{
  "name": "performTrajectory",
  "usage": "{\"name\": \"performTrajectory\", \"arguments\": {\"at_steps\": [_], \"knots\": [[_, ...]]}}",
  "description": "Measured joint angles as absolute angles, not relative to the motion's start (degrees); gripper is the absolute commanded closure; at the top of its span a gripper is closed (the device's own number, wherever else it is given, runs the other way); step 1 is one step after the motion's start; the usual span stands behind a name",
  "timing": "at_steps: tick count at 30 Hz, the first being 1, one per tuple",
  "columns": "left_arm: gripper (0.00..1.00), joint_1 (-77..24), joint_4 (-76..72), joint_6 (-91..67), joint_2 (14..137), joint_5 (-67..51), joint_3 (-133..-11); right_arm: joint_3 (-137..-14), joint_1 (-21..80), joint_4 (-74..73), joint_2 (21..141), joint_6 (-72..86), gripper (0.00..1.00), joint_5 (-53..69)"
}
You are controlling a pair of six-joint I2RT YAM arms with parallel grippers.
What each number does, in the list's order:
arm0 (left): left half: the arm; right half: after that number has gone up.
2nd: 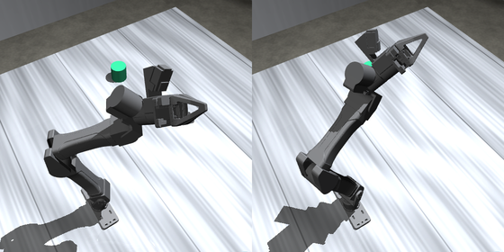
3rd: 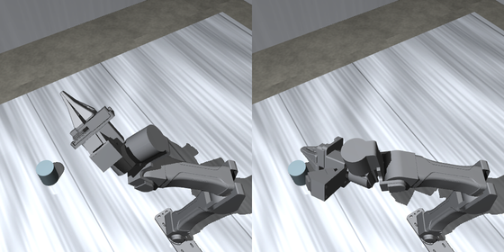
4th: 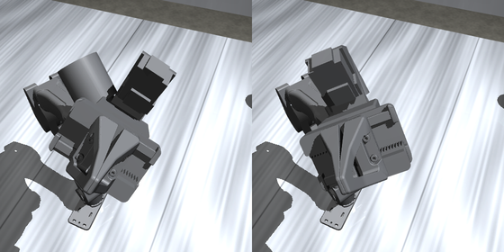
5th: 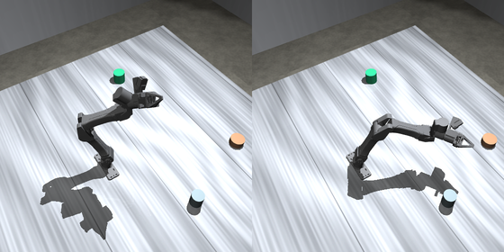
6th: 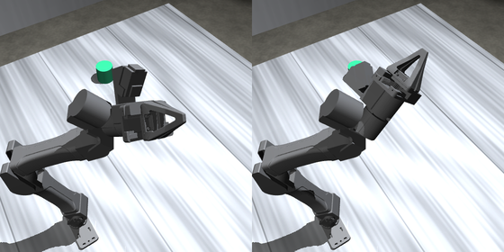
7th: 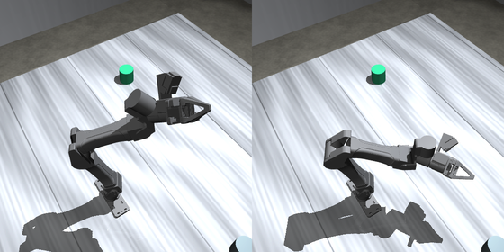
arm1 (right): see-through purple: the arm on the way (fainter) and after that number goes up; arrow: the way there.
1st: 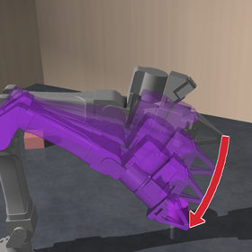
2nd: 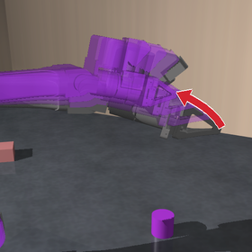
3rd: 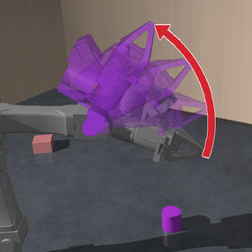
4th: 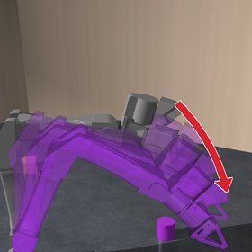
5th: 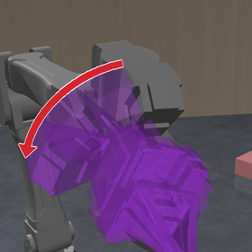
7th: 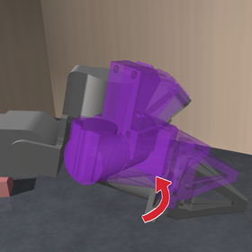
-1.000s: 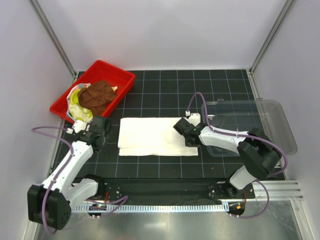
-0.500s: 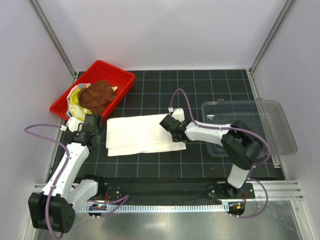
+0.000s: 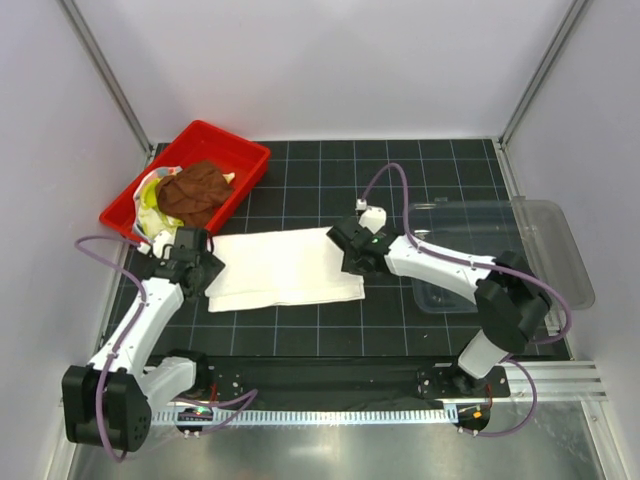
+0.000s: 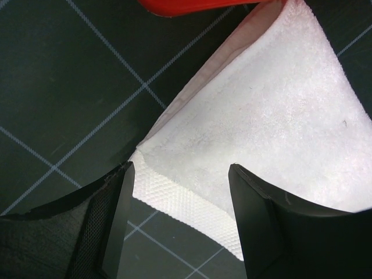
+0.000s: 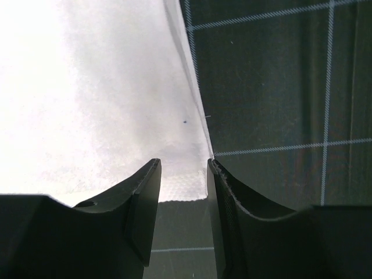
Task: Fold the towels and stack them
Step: Smooth out wrinkles on the folded towel
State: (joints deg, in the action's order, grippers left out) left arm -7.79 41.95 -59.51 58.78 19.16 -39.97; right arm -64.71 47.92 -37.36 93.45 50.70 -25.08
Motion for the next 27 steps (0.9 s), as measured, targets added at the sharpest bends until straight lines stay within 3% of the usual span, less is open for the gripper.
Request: {"name": "performTrajectory", "arguments": {"at_steps": [12,22,25,27], "knots": [[0.33,-7.8,32.6,-56.6,55.7,15.3,-30.1,-51.3,42.7,-26.4,90.6,55.5,0.54,-18.2],[0.36,-7.3,28.9,-55.2,55.1,14.2,-29.5,-45.7,41.5,-17.5,88.3,57.5,0.54,-13.8],[0.36,-7.3,28.9,-55.2,55.1,14.3,-29.5,-45.0,41.5,-16.0,88.2,58.3,0.59,-13.0],[0.36,-7.1,28.9,-55.2,55.4,14.3,-29.5,-44.4,41.5,-14.9,88.2,58.8,0.67,-12.7]]}}
